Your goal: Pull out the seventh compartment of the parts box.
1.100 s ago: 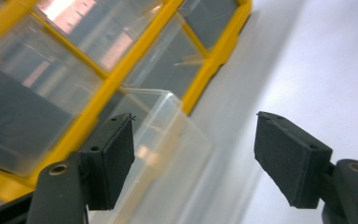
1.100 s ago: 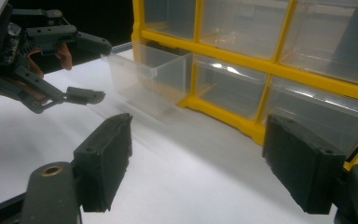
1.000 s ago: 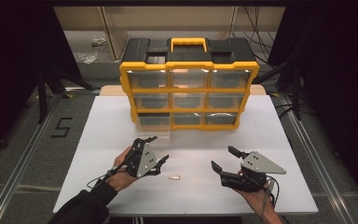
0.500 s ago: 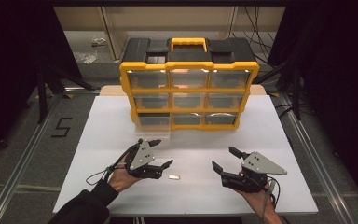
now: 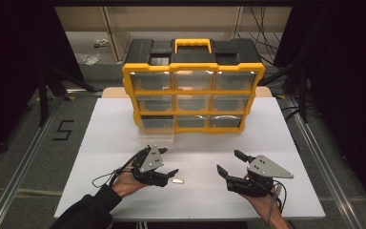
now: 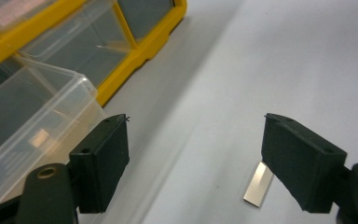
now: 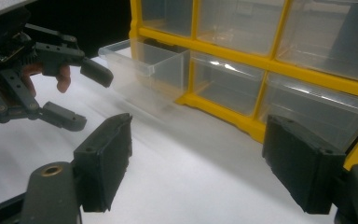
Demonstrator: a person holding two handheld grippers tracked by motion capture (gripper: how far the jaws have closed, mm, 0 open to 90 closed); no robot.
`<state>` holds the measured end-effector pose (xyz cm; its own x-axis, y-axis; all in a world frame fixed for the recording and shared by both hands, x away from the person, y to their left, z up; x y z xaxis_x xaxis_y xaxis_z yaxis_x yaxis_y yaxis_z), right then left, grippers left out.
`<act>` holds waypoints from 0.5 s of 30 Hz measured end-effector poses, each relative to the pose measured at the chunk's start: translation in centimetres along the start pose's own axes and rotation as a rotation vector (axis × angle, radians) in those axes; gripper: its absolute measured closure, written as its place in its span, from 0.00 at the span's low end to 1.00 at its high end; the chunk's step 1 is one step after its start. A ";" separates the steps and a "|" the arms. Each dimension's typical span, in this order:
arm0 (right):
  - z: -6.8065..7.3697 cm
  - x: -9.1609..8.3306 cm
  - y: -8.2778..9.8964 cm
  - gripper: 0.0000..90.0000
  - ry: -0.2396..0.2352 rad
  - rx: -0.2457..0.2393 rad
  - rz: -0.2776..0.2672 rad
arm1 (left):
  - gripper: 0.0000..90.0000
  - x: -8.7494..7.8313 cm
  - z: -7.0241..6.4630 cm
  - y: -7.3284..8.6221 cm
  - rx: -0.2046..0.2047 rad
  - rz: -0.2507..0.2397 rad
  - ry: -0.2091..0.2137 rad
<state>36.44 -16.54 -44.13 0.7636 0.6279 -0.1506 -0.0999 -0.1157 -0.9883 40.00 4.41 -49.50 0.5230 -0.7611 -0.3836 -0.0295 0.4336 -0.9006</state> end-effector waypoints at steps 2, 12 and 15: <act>0.1 0.0 0.0 0.28 -0.003 -0.001 0.002 | 0.25 0.1 -0.2 0.2 0.005 0.017 0.015; 0.1 0.1 0.0 0.28 -0.004 -0.001 0.001 | 0.26 0.7 -1.5 0.9 0.021 0.120 0.087; 0.1 0.1 0.0 0.28 -0.005 -0.004 0.004 | 0.26 0.8 -1.8 1.1 0.031 0.143 0.104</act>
<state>36.42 -16.39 -44.20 0.7602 0.6310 -0.1546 -0.1004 -0.1210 -0.9876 38.89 3.41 -51.14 0.4246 -0.7355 -0.5280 -0.0701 0.5548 -0.8290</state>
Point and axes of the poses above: each handheld gripper's, and its own axes: x roughly forward along the jaws, y roughly out of its underside, z roughly to its left, the point moved 9 cm from there along x, roughly forward along the jaws, and after that the axes turned 10 degrees about -z, right-handed, at the moved point
